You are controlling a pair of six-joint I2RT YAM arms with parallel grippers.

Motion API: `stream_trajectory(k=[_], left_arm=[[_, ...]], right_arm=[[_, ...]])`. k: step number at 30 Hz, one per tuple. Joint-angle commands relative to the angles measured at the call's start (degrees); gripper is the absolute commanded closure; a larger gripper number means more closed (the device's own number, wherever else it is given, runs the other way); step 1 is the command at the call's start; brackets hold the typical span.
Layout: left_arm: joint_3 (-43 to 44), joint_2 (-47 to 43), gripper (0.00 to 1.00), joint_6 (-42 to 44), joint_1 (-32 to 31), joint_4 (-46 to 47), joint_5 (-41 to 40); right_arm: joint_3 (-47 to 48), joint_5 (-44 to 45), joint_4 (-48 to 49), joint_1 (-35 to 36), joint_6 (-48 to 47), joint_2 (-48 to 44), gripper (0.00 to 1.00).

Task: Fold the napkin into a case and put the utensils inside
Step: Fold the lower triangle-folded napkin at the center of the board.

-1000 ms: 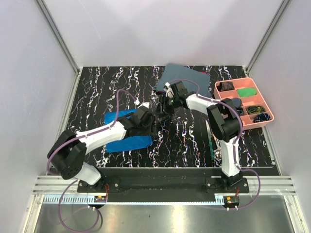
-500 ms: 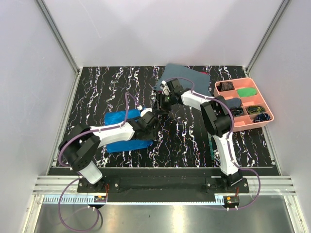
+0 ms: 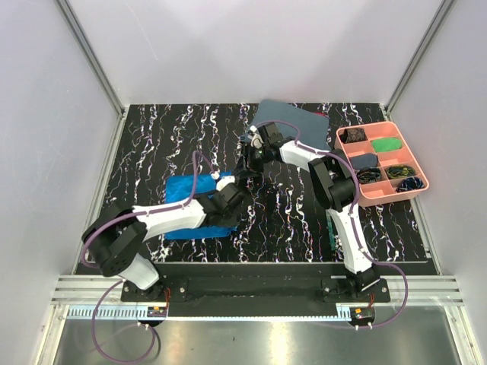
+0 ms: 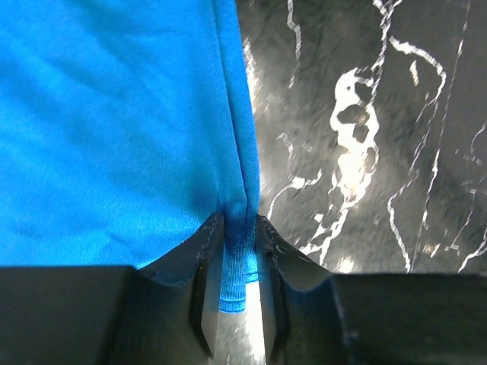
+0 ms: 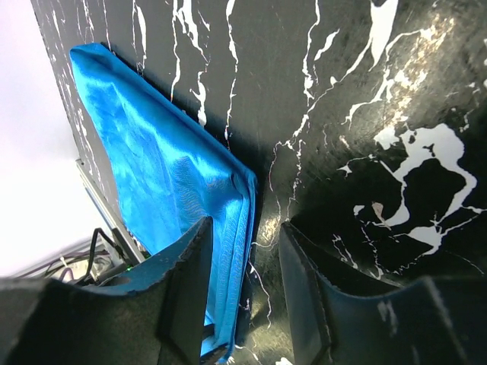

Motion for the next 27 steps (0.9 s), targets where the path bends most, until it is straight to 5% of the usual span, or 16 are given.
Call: stream_trajectory(k=[1, 17, 23, 27], left_arm=[[-1.6, -5.1, 0.75, -1.4, -0.5, -0.9, -2.9], [-2.8, -7.2, 0.82, -2.1, -1.2, -1.8, -2.8], [-3.2, -6.2, 0.87, -2.1, -1.7, -1.8, -2.6], [-3.4, -5.3, 0.88, -3.0, -2.4, -1.7, -2.9]], right_arm=[[1.4, -0.2, 1.1, 0.9, 0.8, 1.4, 0.52], [4.1, 3.8, 1.7, 2.0, 0.8, 4.5, 0.56], [4.5, 5.1, 1.3, 2.0, 0.5, 5.5, 0.69], [5.5, 4.2, 1.4, 2.0, 1.1, 6.4, 0.89]])
